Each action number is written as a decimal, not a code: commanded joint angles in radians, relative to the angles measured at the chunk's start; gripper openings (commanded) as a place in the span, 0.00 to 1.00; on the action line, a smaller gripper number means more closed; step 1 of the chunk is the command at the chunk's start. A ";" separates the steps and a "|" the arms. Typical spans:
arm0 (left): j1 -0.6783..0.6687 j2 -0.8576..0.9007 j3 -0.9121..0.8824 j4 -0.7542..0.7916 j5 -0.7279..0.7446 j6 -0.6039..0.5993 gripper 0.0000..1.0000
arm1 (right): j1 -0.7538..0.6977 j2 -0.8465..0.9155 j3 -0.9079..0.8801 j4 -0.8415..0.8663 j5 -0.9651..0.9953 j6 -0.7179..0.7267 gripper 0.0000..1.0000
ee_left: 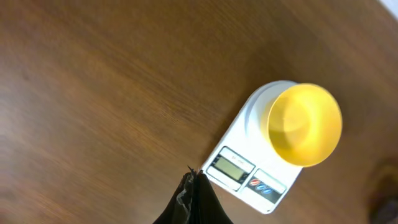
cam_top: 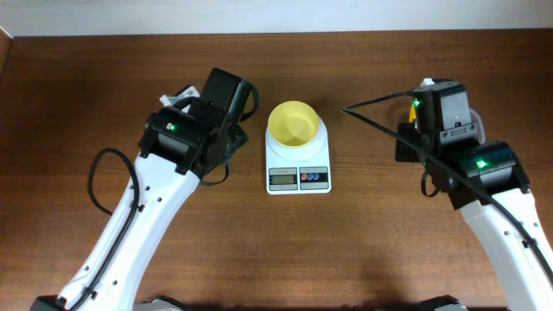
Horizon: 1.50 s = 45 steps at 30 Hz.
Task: Scoop item into bowl and weigh 50g on scale
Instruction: 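Grasp the scoop handle with the right gripper and carry it to the bean tub, then move the left gripper down to the scale's button panel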
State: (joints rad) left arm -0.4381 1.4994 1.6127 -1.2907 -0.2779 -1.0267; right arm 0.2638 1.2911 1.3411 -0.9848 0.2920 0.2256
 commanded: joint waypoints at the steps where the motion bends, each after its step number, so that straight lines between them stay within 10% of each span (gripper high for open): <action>1: -0.018 -0.009 0.008 0.003 0.019 0.062 0.00 | 0.004 -0.019 0.023 0.003 0.023 0.000 0.04; 45: -0.487 0.517 0.008 0.254 -0.321 -0.351 0.00 | -0.330 -0.015 0.023 0.049 -0.222 0.040 0.04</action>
State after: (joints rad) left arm -0.8902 1.9995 1.6123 -1.0370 -0.5610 -1.3190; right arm -0.0593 1.2911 1.3411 -0.9382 0.0795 0.2756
